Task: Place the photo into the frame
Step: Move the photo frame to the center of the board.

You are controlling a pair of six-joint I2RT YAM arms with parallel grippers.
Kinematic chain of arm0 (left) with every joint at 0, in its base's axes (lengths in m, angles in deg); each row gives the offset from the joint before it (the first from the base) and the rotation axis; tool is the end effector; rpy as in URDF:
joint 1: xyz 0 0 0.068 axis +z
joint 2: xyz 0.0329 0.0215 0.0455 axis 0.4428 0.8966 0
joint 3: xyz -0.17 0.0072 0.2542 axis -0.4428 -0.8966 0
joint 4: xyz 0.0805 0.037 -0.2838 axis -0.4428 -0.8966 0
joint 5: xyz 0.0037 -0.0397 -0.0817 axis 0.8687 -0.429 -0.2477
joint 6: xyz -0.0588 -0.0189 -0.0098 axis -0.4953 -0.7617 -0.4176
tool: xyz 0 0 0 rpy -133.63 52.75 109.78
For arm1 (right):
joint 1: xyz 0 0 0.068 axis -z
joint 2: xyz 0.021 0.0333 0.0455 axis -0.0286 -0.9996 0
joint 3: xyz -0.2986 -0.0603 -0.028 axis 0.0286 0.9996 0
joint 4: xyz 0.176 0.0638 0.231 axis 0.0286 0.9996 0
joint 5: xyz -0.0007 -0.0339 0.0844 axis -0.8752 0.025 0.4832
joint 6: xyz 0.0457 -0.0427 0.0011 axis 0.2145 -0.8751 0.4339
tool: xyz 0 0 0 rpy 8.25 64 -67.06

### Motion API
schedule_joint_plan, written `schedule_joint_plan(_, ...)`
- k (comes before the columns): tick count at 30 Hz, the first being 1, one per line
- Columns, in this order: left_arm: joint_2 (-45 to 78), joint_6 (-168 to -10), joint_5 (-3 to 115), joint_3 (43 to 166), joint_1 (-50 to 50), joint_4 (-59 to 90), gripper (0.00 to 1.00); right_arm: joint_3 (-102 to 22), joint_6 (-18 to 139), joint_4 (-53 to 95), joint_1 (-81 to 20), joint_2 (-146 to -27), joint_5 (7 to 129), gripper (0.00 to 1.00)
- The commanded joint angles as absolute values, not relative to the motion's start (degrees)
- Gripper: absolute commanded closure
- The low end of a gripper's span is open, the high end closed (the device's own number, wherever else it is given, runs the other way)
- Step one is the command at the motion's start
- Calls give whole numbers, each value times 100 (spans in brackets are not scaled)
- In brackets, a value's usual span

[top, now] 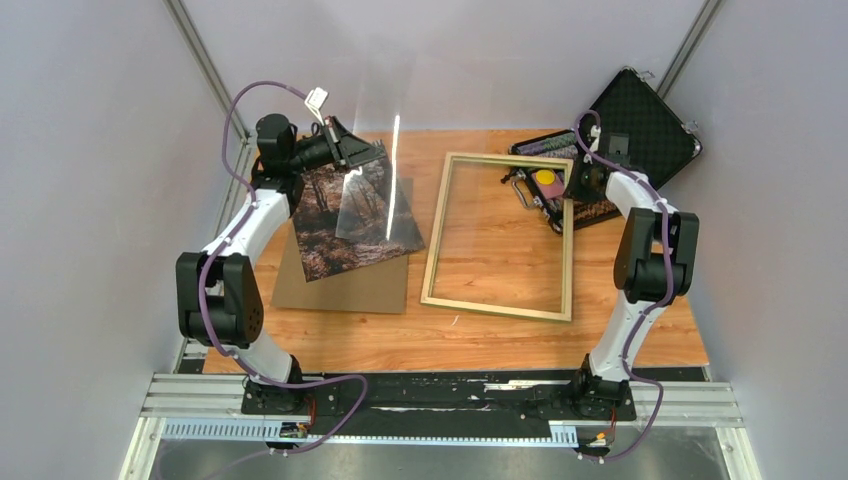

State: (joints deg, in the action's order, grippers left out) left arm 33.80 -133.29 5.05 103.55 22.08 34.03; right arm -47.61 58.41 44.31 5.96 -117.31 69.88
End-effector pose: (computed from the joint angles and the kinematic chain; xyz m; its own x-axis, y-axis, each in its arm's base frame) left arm 0.4117 -0.0715 0.3644 -0.7507 -0.3693 -0.5478 0.4888 0.2473 -0.8366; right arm 0.4782 -0.0558 0.2104 -0.7852 0.1888 -0.5898 0.0975 0.9782 0.1834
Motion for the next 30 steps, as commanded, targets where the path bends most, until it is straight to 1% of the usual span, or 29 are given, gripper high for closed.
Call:
schedule_joint_plan(1,3355,-13639,601,10281,2224,4279,100,-5120,5977,4433,618,-11890,7138,78)
schedule_joint_plan(6,3330,-13770,579,10166,2224,4540,100,-5207,6124,4477,618,-11908,7283,98)
schedule_joint_plan(8,3298,-13732,557,10136,2224,4545,100,-5219,6197,4508,618,-11879,7326,100)
schedule_joint_plan(12,3171,-13610,520,10066,2224,4507,100,-5246,6342,4577,626,-11865,7570,100)
schedule_joint_plan(22,2861,-13296,410,10077,2233,4355,100,-5234,6514,4594,645,-11886,8766,100)
schedule_joint_plan(25,2766,-13077,450,10098,2233,4166,100,-5184,6615,4598,637,-11814,8850,100)
schedule_joint_plan(30,2569,-12722,538,10159,2240,3734,100,-5181,6598,4606,543,-11693,8549,100)
